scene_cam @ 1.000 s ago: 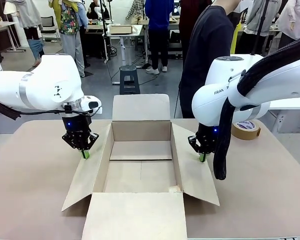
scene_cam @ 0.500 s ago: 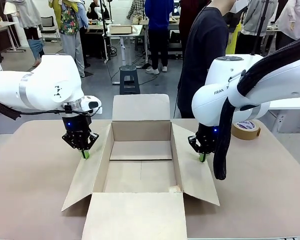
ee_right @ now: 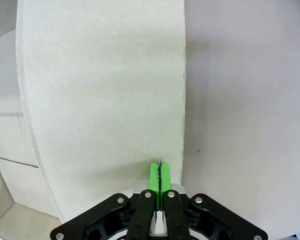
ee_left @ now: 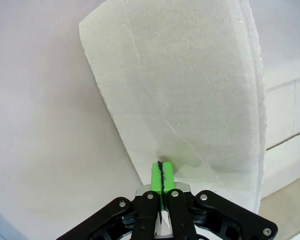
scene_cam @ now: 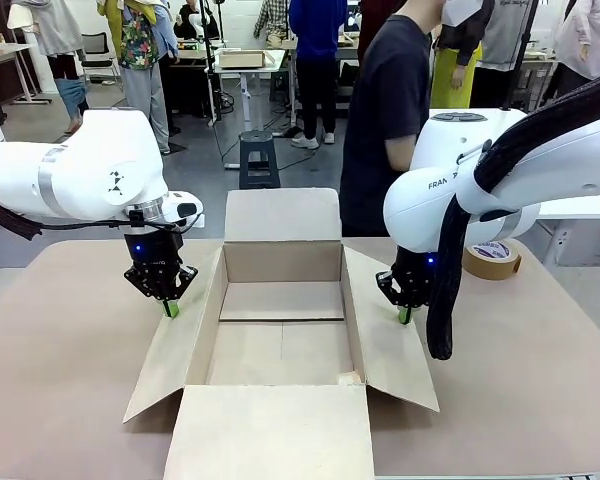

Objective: Wrap the clocks to prevent damage.
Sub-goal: Once the human has placed the objects inside and stepped back, release both hands from the side flaps of the Package Box.

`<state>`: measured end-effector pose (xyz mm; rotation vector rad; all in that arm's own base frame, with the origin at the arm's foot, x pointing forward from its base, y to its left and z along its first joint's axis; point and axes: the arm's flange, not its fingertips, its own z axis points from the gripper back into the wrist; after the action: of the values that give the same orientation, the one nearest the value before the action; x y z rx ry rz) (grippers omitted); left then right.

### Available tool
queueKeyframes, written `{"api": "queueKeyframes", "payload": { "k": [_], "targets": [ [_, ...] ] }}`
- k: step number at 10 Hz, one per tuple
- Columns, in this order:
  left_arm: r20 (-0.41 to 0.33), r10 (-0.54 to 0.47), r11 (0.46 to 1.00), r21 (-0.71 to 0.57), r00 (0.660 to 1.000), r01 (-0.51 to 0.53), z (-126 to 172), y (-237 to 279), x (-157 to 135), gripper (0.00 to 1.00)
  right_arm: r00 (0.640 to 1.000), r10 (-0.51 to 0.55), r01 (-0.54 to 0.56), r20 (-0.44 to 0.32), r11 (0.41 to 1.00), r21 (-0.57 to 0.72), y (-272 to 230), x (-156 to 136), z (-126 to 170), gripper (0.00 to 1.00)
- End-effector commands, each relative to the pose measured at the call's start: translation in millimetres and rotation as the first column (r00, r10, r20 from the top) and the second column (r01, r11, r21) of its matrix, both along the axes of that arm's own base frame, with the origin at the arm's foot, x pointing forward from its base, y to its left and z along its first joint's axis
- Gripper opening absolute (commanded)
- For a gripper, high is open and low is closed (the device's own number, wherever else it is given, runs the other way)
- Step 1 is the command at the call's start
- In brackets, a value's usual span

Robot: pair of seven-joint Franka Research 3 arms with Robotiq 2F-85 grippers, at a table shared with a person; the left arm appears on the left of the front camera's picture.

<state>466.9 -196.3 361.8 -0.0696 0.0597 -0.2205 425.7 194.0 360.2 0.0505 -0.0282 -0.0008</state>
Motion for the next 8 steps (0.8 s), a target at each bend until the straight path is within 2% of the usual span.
{"api": "queueKeyframes", "payload": {
  "k": [1, 8],
  "targets": [
    [0.003, -0.008, 1.000, 0.008, 1.000, 0.008, 0.0, -0.4, -0.7, 0.00, 1.000, 0.000, 0.000, -0.001, 1.000, -0.006, -0.3, -1.1, 0.8, 0.01],
    [0.003, -0.008, 1.000, 0.008, 1.000, 0.008, 0.0, -0.4, -0.7, 0.00, 1.000, 0.000, 0.000, -0.001, 1.000, -0.006, -0.3, -1.1, 0.8, 0.01]
  ]
}}
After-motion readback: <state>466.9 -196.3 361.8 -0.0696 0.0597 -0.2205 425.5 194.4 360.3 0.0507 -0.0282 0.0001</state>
